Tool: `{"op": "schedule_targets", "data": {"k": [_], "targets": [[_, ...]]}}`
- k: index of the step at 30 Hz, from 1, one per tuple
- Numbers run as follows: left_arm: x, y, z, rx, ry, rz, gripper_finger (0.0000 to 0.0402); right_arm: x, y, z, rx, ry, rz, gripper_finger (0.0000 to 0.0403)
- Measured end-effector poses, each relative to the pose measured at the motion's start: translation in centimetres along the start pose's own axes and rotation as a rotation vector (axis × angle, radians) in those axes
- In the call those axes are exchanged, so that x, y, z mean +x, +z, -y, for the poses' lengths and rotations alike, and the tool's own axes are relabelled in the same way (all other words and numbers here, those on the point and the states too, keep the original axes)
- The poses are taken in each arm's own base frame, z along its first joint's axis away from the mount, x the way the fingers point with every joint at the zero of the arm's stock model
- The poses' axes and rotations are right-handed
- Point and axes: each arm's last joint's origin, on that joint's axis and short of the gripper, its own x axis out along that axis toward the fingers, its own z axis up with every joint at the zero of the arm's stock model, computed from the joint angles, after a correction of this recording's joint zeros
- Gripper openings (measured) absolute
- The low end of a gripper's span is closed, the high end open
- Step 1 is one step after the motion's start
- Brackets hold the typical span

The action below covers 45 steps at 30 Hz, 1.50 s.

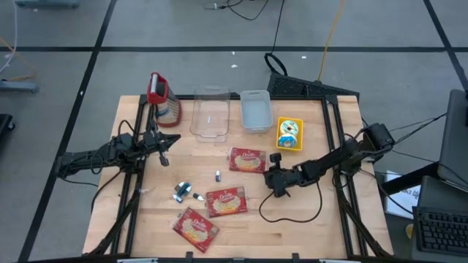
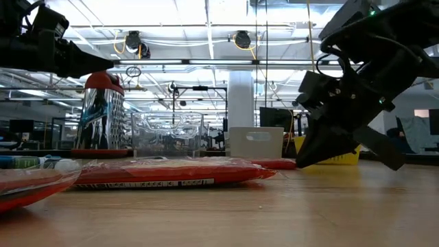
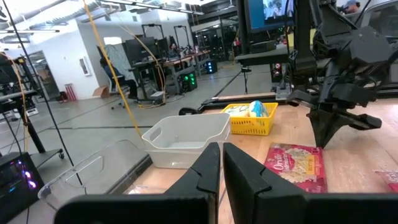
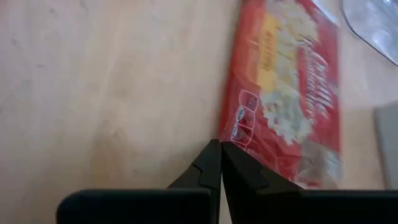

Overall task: Pick & Place Food Item
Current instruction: Put the top popcorn bag into the gray bin

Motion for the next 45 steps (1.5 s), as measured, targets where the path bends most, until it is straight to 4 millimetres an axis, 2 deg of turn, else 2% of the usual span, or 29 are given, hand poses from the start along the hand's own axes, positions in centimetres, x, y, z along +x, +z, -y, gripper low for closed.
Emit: {"op": "schedule_targets", "data": {"k": [5,23,29,39,45], "targets": [[0.0,0.0,0.0,0.000,0.000,0.000,0.0024,-2.1,1.8,1.3,0.066,-0.016,0.130,0.0000],[0.0,0.0,0.0,0.000,0.000,0.000,0.0024,-10.0,5.3,4.2,0.210,-0.039,0.556,0.0000],[0.0,0.0,0.0,0.000,0.000,0.000,0.0024,-10.9,5.9,4.3,0.211,-0.044,0.638,0.0000],[0.0,0.0,0.0,0.000,0.000,0.000,0.0024,-11.4,6.5,4.5,0.197,-0.049,0.708,0.0000],[0.0,0.0,0.0,0.000,0.000,0.000,0.0024,-11.8,6.9,5.4,0.195,-0.108,0.777,0.0000]]}}
